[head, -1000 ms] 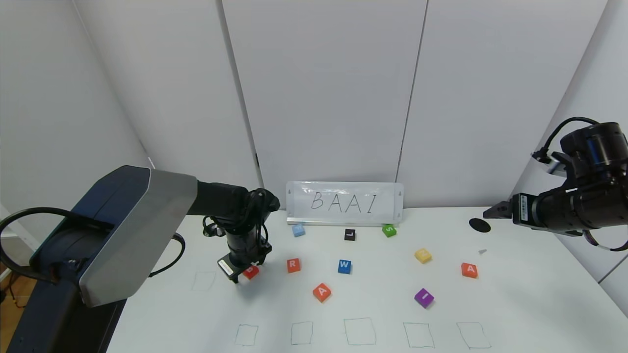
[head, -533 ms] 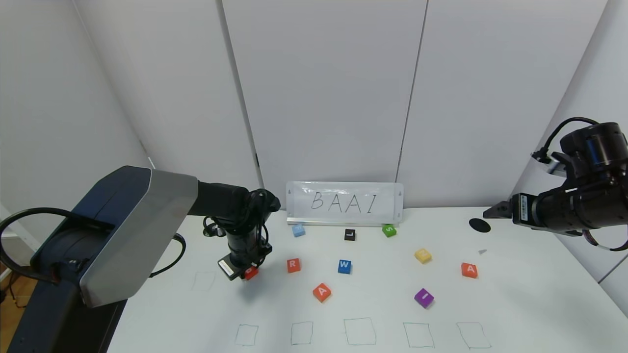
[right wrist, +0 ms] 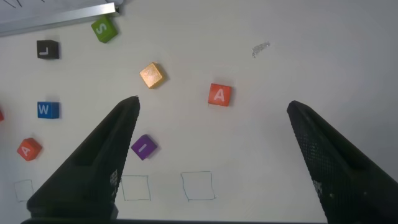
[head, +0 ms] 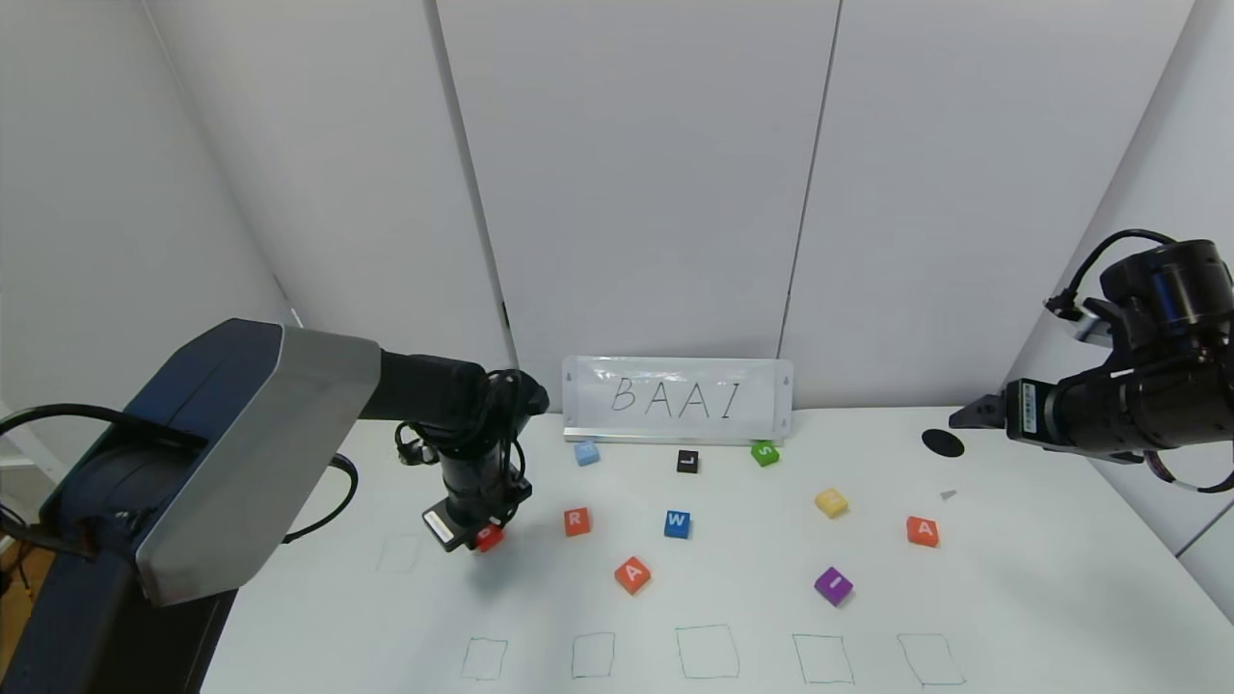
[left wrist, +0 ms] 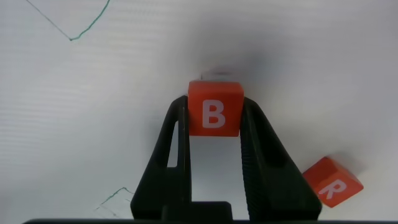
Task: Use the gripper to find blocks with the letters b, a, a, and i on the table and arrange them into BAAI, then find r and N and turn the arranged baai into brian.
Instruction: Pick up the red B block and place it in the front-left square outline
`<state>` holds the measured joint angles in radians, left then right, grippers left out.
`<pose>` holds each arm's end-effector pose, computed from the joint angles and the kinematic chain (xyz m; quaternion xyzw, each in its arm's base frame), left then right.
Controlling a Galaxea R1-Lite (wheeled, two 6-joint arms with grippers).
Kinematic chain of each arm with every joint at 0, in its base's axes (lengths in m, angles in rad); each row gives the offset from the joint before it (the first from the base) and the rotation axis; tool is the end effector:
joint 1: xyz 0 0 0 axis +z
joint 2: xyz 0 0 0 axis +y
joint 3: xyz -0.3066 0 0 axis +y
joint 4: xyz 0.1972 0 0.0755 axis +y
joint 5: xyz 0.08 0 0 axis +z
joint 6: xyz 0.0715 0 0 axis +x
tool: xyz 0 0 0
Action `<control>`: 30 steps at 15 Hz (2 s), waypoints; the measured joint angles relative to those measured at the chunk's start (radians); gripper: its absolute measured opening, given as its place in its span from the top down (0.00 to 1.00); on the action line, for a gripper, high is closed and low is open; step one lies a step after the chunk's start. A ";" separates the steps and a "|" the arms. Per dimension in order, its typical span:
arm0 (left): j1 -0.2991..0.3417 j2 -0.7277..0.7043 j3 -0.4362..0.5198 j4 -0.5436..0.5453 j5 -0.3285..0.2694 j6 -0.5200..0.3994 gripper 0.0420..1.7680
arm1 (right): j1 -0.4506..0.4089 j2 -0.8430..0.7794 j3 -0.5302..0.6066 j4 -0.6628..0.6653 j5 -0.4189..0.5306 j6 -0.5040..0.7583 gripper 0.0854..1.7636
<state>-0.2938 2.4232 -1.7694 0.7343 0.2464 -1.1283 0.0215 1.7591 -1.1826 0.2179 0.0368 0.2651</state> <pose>0.4457 -0.1166 -0.0051 -0.2667 0.5307 0.3142 0.7406 0.3699 0.0106 0.1489 0.1248 0.3870 -0.0245 0.9133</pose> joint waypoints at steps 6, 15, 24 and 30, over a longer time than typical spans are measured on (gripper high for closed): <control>-0.051 -0.156 0.133 0.022 -0.009 0.038 0.72 | 0.001 -0.001 0.000 0.000 0.000 0.001 0.03; -0.133 -0.495 0.677 -0.363 -0.055 0.375 0.72 | 0.003 -0.006 -0.002 0.001 0.001 0.017 0.03; -0.147 -0.513 0.939 -0.636 -0.080 0.624 0.72 | 0.003 -0.006 -0.002 0.001 0.001 0.017 0.03; -0.148 -0.435 0.981 -0.705 -0.079 0.649 0.72 | 0.001 -0.005 -0.003 0.002 0.002 0.017 0.03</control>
<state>-0.4419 1.9879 -0.7883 0.0291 0.1670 -0.4796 0.0230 1.7540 -1.1857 0.2196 0.0389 0.2821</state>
